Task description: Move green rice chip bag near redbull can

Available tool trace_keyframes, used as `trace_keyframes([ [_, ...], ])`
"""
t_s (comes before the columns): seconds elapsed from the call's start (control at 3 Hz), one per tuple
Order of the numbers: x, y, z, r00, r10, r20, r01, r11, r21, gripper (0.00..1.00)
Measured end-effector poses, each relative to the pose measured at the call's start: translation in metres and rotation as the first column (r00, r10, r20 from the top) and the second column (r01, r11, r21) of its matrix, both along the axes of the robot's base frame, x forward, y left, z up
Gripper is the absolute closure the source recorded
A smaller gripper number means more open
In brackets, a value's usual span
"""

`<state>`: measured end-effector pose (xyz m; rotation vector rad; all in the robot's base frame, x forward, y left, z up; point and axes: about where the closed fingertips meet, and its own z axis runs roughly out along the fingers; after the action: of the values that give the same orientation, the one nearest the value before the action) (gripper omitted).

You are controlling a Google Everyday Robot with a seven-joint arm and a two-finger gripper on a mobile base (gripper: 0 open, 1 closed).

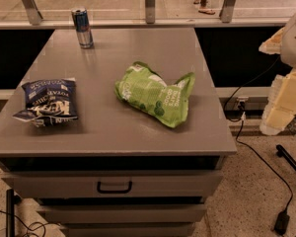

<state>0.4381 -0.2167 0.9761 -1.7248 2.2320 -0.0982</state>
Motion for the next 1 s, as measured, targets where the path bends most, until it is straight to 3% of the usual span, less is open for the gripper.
trace_keyframes([
  [0.67,0.003,0.006,0.001,0.9998,-0.009,0.017,0.008,0.999,0.035,0.0],
  [1.0,0.014,0.025,-0.003,0.9994,0.007,0.033,-0.011,0.992,0.123,0.0],
])
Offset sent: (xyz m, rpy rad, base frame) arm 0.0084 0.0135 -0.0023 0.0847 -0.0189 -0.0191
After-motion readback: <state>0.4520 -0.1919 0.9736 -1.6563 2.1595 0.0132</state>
